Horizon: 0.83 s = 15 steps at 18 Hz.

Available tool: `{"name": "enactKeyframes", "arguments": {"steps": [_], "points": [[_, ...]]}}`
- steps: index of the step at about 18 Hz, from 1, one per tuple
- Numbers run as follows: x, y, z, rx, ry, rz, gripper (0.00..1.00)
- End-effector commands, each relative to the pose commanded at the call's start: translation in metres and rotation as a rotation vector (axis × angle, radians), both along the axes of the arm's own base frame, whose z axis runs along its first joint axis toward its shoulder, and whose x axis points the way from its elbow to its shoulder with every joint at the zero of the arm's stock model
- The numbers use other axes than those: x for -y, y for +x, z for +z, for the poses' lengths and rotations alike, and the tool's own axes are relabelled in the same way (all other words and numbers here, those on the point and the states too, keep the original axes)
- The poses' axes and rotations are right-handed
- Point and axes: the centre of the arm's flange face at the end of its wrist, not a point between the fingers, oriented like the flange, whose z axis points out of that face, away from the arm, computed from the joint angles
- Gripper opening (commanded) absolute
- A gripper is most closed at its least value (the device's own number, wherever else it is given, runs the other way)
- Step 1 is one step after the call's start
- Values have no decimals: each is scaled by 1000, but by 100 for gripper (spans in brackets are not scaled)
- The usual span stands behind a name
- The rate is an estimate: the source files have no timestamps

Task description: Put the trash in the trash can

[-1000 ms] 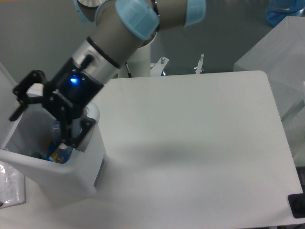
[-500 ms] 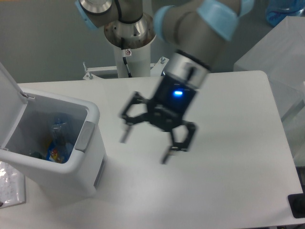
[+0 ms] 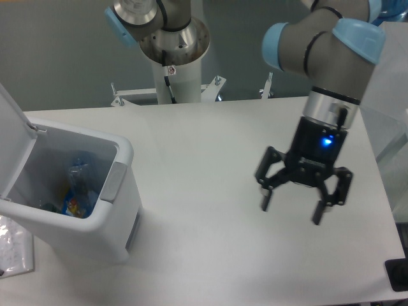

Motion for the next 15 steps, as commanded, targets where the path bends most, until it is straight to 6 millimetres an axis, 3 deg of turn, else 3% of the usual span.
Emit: {"name": "enactKeyframes", "arguments": {"steps": [6, 10, 15], "points": [[11, -12, -35, -143, -272, -53, 100], [-3, 13, -61, -243, -499, -192, 100], [0, 18, -64, -229, -519, -216, 100]]}}
